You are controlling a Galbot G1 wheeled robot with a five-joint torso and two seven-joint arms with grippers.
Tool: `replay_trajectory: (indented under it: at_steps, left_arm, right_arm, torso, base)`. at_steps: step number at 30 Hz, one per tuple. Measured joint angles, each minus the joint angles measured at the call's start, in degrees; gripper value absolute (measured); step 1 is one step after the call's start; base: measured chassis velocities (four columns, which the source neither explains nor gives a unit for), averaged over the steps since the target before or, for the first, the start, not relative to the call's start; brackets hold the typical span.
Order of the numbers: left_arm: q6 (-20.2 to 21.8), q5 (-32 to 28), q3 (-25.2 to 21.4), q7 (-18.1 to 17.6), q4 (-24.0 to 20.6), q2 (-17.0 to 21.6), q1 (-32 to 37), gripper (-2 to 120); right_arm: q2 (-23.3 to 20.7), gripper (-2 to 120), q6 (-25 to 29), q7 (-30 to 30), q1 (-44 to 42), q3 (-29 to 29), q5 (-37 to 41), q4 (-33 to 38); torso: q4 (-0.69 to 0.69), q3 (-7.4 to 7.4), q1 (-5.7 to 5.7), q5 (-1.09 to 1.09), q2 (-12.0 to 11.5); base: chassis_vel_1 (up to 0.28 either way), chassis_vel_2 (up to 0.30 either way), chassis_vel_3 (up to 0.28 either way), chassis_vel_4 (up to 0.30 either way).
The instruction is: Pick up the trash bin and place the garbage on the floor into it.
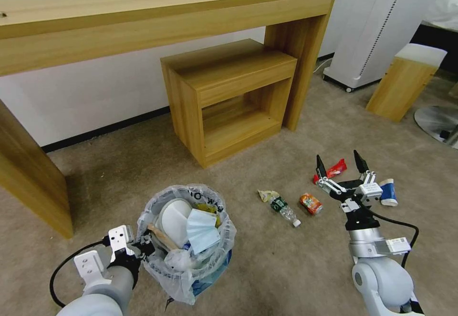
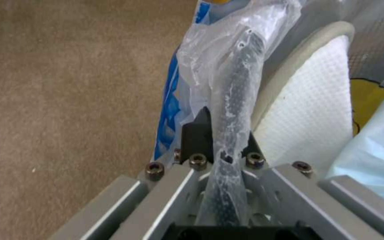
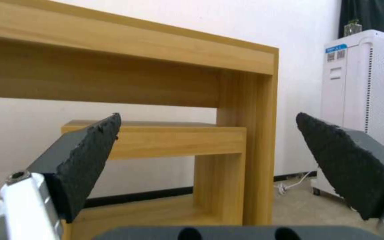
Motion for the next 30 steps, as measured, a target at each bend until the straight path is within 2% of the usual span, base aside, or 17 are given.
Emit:
replay_trajectory:
  at_steps: [17,30]
  left_arm:
    - [-0.49,0.95,0.25,1.08,0.62,-0.49,-0.02,0]
    - [-0.68,1.17,0.26,1.2,0.66,-0.5,0.35,0]
  right_arm:
    - [-0.35,100,0.22,-0.02,0.03,-0.13,-0.53,-0.17]
    - [-0.42,100,0.76,-0.05,-0.3,-0.01,-0.85,-0.24]
  torso:
    - [0.0,-0.02,-0.01,0.0,0.0]
    - [0.0,-0.02,-0.01,0.0,0.0]
  base:
    - [-0.008,0.002,0.004,-0.003]
    - [-0.066,-0.071,-0.07,-0.069]
